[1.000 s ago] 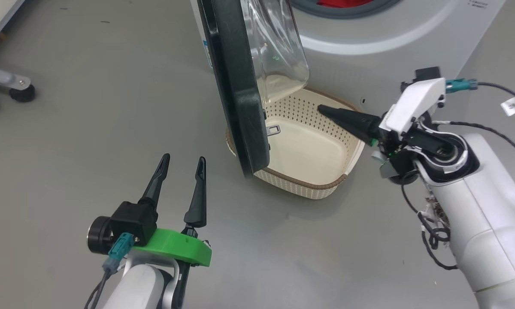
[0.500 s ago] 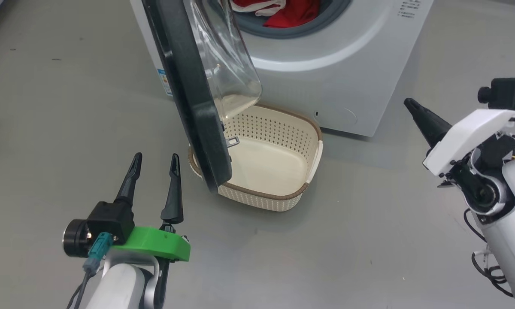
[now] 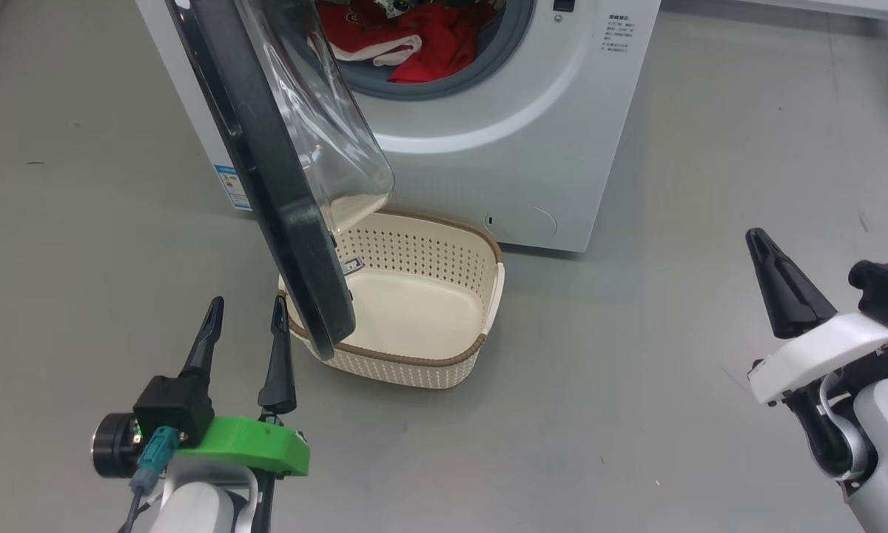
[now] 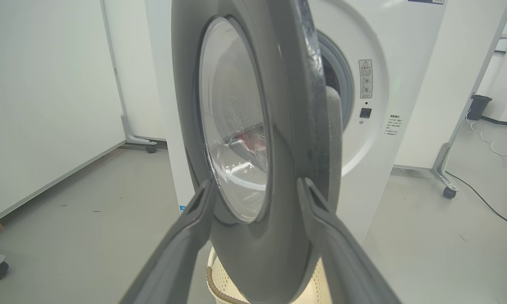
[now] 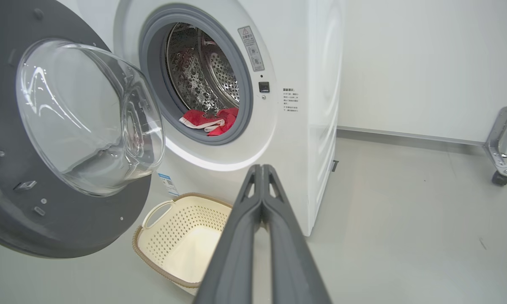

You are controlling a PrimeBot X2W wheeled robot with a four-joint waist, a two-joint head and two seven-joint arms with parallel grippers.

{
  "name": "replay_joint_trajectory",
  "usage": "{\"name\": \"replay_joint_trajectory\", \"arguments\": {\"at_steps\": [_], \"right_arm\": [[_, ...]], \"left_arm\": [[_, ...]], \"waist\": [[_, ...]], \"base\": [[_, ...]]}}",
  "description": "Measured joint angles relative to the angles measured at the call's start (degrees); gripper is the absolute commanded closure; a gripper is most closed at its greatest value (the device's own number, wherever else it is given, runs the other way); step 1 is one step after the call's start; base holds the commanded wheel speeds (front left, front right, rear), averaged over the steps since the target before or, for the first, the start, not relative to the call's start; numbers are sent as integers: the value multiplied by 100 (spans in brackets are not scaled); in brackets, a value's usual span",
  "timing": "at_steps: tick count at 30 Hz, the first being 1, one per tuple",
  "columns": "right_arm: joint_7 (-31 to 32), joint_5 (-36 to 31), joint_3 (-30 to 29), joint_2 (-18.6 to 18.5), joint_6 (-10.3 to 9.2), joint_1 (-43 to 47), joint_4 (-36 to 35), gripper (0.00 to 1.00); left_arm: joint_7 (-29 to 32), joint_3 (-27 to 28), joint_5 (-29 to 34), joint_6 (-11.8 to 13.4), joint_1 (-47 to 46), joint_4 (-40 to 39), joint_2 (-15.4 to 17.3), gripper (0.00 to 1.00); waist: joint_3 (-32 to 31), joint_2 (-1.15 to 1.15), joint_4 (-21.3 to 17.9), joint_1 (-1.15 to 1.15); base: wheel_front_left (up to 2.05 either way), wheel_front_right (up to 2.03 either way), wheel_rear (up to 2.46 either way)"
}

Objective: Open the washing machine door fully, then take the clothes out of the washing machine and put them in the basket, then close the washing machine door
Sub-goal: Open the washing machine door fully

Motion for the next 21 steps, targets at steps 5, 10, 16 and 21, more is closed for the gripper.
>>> {"name": "replay_joint_trajectory", "arguments": {"at_steps": [5, 10, 16, 21], "right_arm": [[-588, -167, -179, 59, -337, 427, 45, 100], [-757, -275, -247, 187, -565, 783, 51, 100], [-753, -338, -446, 367, -810, 1073, -29, 100], [-750, -531, -557, 465, -900, 1285, -153, 100]], "left_arm": [[0, 100, 26, -1, 104, -1, 0, 0], [0, 212, 94, -8, 204, -5, 2, 0], [0, 277, 99, -57, 266, -11, 5, 0], [0, 281, 99, -127, 274, -12, 5, 0]], "waist": [[-95, 0, -113, 0], [-157, 0, -209, 0], [-217, 0, -302, 0], [-239, 0, -333, 0]], "base": [[0, 0, 0], [0, 0, 0], [0, 0, 0], [0, 0, 0]]}}
